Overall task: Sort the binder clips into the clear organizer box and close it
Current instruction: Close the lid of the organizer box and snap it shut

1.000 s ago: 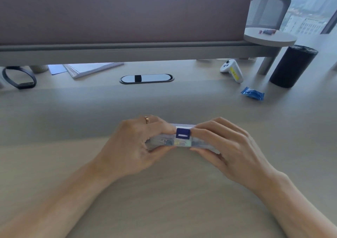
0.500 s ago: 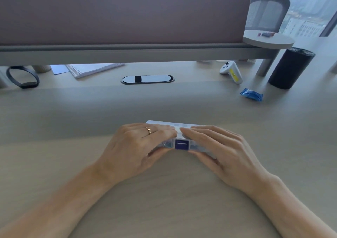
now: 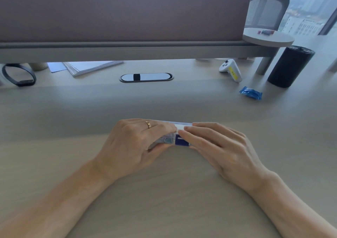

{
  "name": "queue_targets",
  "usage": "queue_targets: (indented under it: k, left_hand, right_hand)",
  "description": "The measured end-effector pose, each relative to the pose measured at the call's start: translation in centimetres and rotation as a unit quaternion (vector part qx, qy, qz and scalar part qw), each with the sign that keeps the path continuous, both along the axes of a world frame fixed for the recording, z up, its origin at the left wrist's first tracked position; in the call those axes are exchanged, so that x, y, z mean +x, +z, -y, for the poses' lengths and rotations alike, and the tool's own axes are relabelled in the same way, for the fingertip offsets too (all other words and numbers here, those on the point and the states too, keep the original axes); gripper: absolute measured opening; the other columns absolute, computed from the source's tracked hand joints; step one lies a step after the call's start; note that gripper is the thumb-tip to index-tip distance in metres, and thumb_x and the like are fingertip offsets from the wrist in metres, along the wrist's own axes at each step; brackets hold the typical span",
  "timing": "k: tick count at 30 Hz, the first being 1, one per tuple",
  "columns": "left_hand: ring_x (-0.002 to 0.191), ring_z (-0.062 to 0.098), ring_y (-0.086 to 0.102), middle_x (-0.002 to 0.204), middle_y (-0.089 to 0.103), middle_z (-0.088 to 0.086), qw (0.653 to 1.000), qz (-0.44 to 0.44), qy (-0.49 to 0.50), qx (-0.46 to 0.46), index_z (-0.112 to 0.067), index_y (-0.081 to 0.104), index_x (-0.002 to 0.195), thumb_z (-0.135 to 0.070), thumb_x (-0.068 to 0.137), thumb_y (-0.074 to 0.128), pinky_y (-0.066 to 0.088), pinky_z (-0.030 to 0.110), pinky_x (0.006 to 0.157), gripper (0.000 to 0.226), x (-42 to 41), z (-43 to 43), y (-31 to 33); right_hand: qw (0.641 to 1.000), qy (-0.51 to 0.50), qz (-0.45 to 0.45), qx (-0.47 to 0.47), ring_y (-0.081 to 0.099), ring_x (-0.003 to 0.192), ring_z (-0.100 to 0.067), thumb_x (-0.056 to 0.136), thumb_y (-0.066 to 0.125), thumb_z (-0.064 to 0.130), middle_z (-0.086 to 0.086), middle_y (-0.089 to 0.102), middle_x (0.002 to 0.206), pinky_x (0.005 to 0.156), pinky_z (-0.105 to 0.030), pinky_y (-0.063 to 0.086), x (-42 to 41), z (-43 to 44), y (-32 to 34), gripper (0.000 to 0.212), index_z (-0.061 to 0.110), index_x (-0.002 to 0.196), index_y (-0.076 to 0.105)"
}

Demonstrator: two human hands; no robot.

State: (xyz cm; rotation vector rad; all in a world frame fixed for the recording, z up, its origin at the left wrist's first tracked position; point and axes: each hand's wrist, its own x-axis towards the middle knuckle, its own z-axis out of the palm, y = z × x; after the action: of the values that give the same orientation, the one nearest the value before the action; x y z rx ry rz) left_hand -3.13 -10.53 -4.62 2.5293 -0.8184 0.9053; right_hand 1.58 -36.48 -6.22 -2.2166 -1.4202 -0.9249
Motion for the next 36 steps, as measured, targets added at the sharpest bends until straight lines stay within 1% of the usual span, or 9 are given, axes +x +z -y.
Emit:
queue_targets:
  k: [4,10,13,16,18,23,29,33,36]
  left_hand:
    - [0.089,0.019,0.077,0.111,0.078,-0.005,1.000,-0.008,0.005,-0.004,-0.017,0.076,0.112,-0.039,0.095,0.066,0.060,0.035,0.065,0.030,0.4,-0.1,0.0]
    - [0.085,0.019,0.077,0.108,0.078,-0.004,1.000,-0.014,0.006,-0.014,-0.018,0.077,0.113,-0.042,0.094,0.064,0.059,0.035,0.063,0.033,0.6,-0.3,0.0]
    - [0.085,0.019,0.077,0.108,0.078,-0.005,1.000,-0.010,0.008,-0.021,-0.019,0.077,0.112,-0.041,0.094,0.065,0.059,0.036,0.062,0.031,0.7,-0.2,0.0]
    - [0.081,0.020,0.076,0.105,0.079,-0.005,1.000,-0.001,0.015,-0.015,-0.018,0.077,0.111,-0.042,0.094,0.064,0.059,0.035,0.061,0.032,0.7,-0.1,0.0]
    - [0.079,0.020,0.076,0.104,0.079,-0.005,1.000,0.006,0.021,-0.011,-0.018,0.077,0.109,-0.042,0.093,0.065,0.058,0.034,0.060,0.031,0.7,-0.2,0.1]
    - [0.079,0.019,0.076,0.102,0.079,-0.005,0.999,0.034,0.029,-0.009,-0.016,0.078,0.104,-0.037,0.092,0.068,0.059,0.034,0.058,0.027,0.4,-0.5,0.1]
    - [0.093,0.015,0.075,0.104,0.077,-0.008,0.999,0.031,0.016,0.006,-0.017,0.078,0.102,-0.034,0.090,0.077,0.060,0.034,0.073,0.021,0.4,-1.3,-0.6]
    - [0.110,0.008,0.067,0.118,0.070,-0.013,0.996,-0.085,-0.011,-0.018,-0.022,0.074,0.108,-0.042,0.085,0.081,0.056,0.035,0.090,0.031,0.2,-1.8,-0.7]
    - [0.133,-0.002,0.049,0.141,0.055,-0.021,0.982,-0.187,0.003,-0.038,-0.031,0.062,0.121,-0.055,0.087,0.070,0.045,0.031,0.108,0.042,-0.1,-2.3,-0.7]
  right_hand:
    - [0.999,-0.007,0.023,-0.028,0.066,0.122,-0.025,0.105,0.043,-0.003,-0.005,0.068,0.135,0.095,-0.038,0.055,-0.4,-0.1,0.1,0.048,0.020,0.141,0.063]
    - [0.999,0.020,0.032,-0.013,0.070,0.118,-0.026,0.112,0.026,0.005,-0.007,0.067,0.136,0.088,-0.039,0.058,-0.7,-0.4,0.9,0.049,0.015,0.133,0.070]
    - [1.000,0.024,0.011,0.000,0.068,0.121,-0.024,0.107,0.049,0.002,-0.004,0.067,0.138,0.092,-0.038,0.057,-0.5,-0.3,0.8,0.041,0.016,0.144,0.059]
    - [0.999,0.002,-0.022,0.028,0.068,0.116,-0.021,0.098,0.072,0.015,-0.001,0.069,0.132,0.091,-0.037,0.057,-0.1,0.1,0.4,0.049,0.011,0.145,0.057]
    - [0.998,-0.020,-0.031,0.041,0.069,0.114,-0.021,0.098,0.073,0.023,0.000,0.071,0.129,0.089,-0.039,0.058,0.1,0.3,0.2,0.044,0.009,0.139,0.063]
    - [0.999,-0.020,-0.026,0.042,0.072,0.113,-0.020,0.104,0.067,0.026,0.000,0.074,0.123,0.088,-0.041,0.060,0.6,0.1,0.1,0.026,0.008,0.121,0.075]
    - [1.000,0.000,-0.015,0.024,0.070,0.119,-0.017,0.103,0.067,0.027,0.001,0.074,0.126,0.097,-0.040,0.059,1.0,-0.3,-0.2,0.026,0.010,0.120,0.077]
    - [1.000,0.009,-0.005,-0.005,0.071,0.118,-0.017,0.100,0.072,0.027,0.002,0.076,0.123,0.091,-0.042,0.062,1.0,-0.2,-0.6,0.024,0.012,0.117,0.079]
    - [1.000,0.014,-0.009,-0.026,0.072,0.113,-0.015,0.100,0.072,0.030,0.007,0.076,0.121,0.084,-0.039,0.063,1.0,-0.3,-0.4,0.021,0.017,0.114,0.080]
